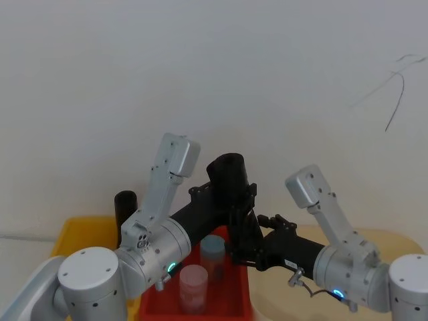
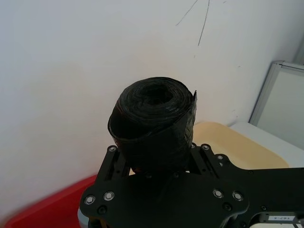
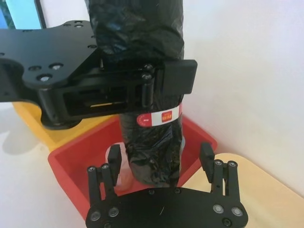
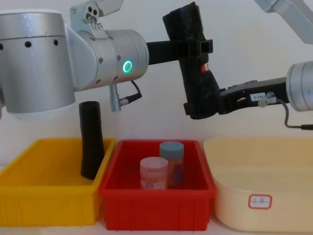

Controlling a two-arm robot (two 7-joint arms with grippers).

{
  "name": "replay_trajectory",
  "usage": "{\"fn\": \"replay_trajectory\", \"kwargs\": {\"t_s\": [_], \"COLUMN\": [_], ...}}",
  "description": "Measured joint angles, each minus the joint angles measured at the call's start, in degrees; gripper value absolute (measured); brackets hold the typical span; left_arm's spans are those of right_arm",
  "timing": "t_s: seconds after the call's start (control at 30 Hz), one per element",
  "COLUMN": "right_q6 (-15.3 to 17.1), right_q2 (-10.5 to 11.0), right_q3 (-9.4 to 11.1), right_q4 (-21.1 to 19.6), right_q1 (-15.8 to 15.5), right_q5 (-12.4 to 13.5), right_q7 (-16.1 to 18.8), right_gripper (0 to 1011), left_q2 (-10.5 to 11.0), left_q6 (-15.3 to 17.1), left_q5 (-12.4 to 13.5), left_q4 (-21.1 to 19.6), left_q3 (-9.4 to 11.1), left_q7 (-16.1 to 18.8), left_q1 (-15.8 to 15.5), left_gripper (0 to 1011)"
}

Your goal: Pick up the garbage bag with the one hand and transfer it to the other hand.

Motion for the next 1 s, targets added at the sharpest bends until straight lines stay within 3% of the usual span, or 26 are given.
{"fn": "replay_trajectory", "kwargs": {"t_s": [0.67,1.0], "right_q6": [-2.1,-2.5], "right_q2": [-2.1,-2.6], "right_q3": [-1.2,-1.5], "right_q4": [4.0,4.9], "right_q1": [3.0,3.6], "right_q5": [1.0,1.1], "right_q7": [0.5,0.5], "right_gripper": [1000,792], "left_q2": [0.0,0.0], "left_q6": [0.0,0.0], "left_q5": [0.0,0.0], "left_q4": [0.0,0.0], "left_q3": [0.0,0.0], "left_q7": [0.0,0.0], "left_q1": [0.0,0.0], "left_gripper": [454,454]}}
